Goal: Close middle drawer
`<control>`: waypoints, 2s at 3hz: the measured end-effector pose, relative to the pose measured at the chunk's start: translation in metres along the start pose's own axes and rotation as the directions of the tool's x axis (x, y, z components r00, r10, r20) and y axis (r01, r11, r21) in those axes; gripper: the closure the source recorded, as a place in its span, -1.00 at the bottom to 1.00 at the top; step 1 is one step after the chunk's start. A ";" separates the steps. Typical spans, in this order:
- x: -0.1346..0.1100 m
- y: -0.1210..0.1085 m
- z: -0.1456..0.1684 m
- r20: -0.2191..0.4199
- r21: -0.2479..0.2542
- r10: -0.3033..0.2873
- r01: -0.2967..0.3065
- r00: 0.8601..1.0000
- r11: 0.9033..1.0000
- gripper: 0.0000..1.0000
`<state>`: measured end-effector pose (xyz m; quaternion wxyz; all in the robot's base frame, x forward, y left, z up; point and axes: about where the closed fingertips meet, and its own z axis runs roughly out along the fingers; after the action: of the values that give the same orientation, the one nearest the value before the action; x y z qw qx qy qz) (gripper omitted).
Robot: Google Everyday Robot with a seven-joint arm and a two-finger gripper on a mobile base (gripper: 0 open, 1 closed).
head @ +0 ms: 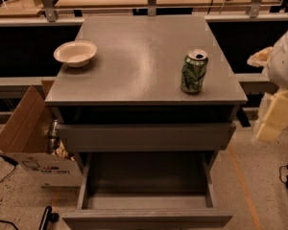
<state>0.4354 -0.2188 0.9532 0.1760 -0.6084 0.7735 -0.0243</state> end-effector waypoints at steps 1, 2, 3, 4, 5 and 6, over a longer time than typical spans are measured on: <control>0.012 0.032 0.050 0.106 -0.013 -0.039 0.040 0.994 0.999 -0.61; 0.014 0.035 0.059 0.114 -0.002 -0.051 0.051 0.992 0.999 -0.18; 0.013 0.035 0.056 0.112 -0.001 -0.051 0.051 0.992 0.999 0.28; 0.021 0.045 0.092 0.116 -0.014 -0.047 0.049 0.992 0.999 0.75; 0.027 0.078 0.150 0.169 -0.016 -0.079 0.083 0.982 0.996 1.00; 0.030 0.076 0.161 0.168 0.039 -0.130 0.125 0.977 0.991 1.00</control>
Offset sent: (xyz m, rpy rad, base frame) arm -0.0157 0.0053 -0.0515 0.0807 -0.0172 0.0612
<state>0.4072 -0.1991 0.7754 0.2479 -0.6541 0.7146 0.0057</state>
